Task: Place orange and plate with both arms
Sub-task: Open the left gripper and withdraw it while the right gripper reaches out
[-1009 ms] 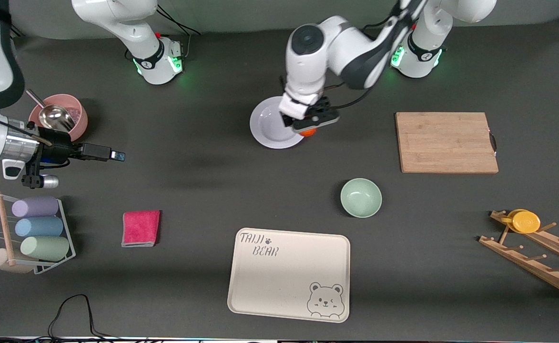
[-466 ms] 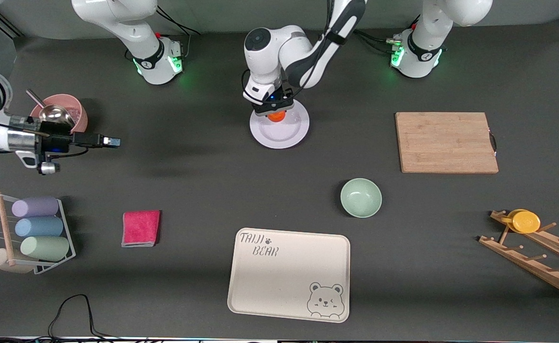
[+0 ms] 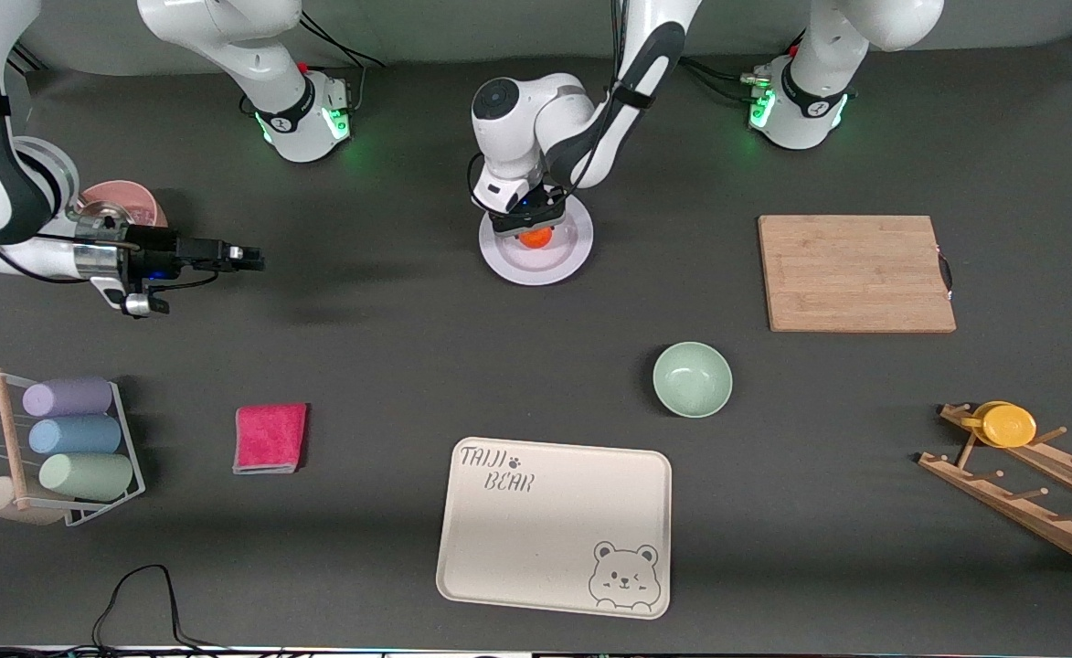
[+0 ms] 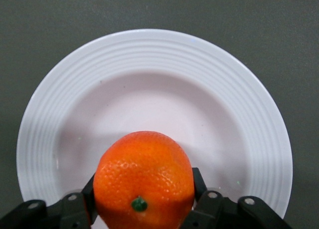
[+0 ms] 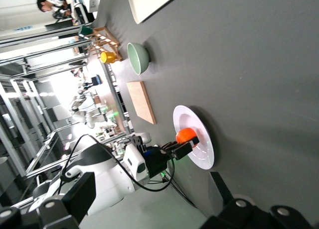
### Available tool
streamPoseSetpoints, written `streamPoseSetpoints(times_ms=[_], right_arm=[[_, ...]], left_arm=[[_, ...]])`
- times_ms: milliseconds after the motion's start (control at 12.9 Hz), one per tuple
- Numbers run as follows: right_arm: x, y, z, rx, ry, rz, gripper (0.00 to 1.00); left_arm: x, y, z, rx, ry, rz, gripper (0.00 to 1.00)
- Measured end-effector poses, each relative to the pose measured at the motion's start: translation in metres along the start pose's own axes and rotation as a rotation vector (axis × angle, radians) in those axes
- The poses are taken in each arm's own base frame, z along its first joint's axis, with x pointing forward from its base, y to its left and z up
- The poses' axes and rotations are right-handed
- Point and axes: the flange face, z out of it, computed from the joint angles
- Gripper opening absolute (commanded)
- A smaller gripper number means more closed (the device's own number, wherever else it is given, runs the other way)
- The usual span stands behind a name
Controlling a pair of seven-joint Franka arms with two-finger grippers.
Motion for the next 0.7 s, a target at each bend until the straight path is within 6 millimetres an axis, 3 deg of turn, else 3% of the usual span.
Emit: streamPoseSetpoints(times_ms=[155, 310, 466, 698], right_arm=[[-0.008, 0.014, 0.013, 0.041, -0.001, -0.048, 1.00], [-0.017, 0.033, 0.027, 0.078, -0.003, -0.083, 1.00], [-0.025, 0.050, 0.038, 0.100, -0.006, -0.118, 1.00], [-0.039, 0.076, 0.056, 0.145, 0.004, -0.164, 1.00]], left_arm=[[0.003, 0.003, -0.007, -0.008, 0.014, 0.006, 1.00], [0.021, 0.003, -0.032, -0.010, 0.027, -0.016, 1.00], [0.069, -0.012, -0.086, -0.026, 0.042, -0.043, 1.00], [0.174, -0.080, -0.169, -0.032, 0.057, -0.066, 1.00]])
